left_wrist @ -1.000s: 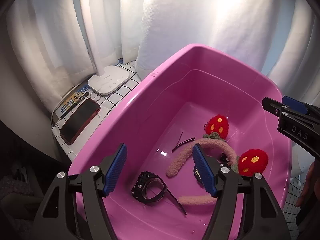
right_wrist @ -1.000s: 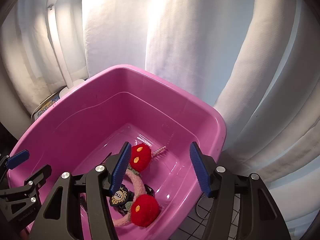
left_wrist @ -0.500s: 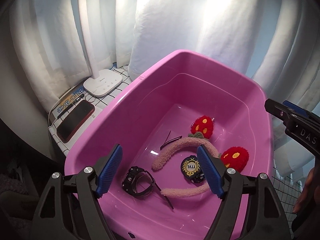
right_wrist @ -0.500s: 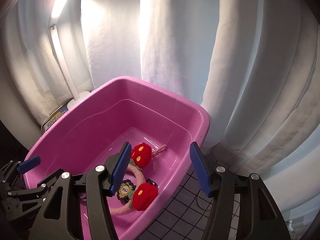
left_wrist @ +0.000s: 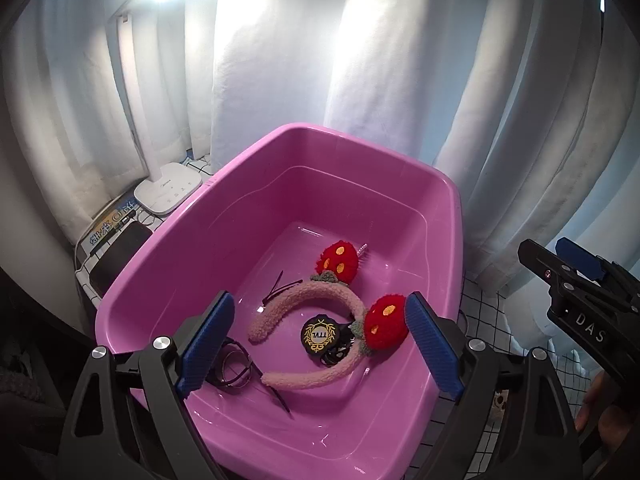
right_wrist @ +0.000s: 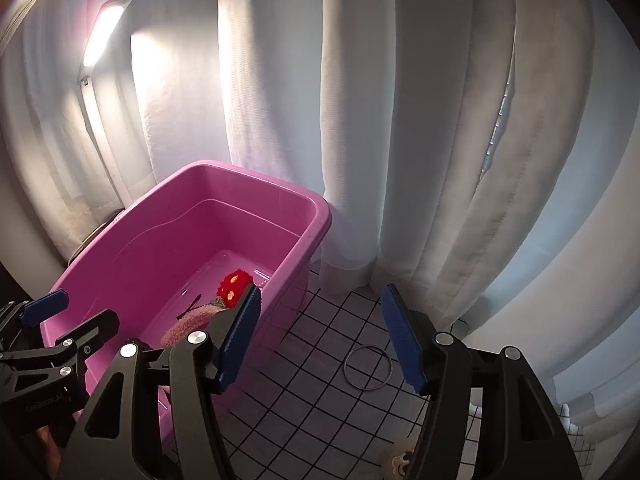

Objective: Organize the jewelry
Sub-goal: 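Move both tools back over the table toward the sloth and bangle, then grasp the sloth plush with the right gripper while the left gripper grasps the silver bangle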

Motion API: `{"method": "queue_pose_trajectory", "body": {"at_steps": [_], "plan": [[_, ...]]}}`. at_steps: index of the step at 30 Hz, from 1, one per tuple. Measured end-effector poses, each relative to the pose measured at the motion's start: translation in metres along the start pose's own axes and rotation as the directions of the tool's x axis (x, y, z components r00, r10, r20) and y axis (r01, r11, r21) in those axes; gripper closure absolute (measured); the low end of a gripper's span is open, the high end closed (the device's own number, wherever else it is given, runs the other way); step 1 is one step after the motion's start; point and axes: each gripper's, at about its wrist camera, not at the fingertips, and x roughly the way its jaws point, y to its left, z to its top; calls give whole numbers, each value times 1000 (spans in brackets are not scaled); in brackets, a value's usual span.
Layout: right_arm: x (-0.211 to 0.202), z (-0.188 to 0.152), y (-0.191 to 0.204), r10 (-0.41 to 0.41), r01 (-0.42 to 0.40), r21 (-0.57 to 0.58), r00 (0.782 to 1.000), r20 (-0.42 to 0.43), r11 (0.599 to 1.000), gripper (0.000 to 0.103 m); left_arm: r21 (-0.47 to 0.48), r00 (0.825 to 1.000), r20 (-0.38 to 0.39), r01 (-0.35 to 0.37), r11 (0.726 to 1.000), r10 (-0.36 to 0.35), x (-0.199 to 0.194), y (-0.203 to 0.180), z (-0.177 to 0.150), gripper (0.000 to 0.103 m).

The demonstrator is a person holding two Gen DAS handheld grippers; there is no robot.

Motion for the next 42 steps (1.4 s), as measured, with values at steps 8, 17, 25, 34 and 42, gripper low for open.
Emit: {"method": "queue_pose_trajectory", "body": {"at_steps": [8, 17, 25, 34, 42], "plan": [[-21, -34, -49, -76, 77, 56, 997, -21, 995, 41, 67, 997, 8, 78, 995, -79, -11, -51, -6, 14], [-42, -93, -122, -142, 155, 169, 986, -85, 973, 39, 135, 988, -28, 155, 979, -153, -6, -102, -21, 10], [-42, -152, -155, -126, 166, 258, 979, -162, 952, 39, 146, 977, -78, 207, 967, -198, 13, -133, -40, 8], [-10, -200, -139, -25, 80, 240, 974, -225, 968, 39, 227, 972, -132, 220, 949, -193, 45, -173, -74, 8], [35, -219, -117, 30, 35, 218, 958, -285, 975, 39, 213, 968, -189, 205, 955, -165, 94, -180, -80, 8]]}}
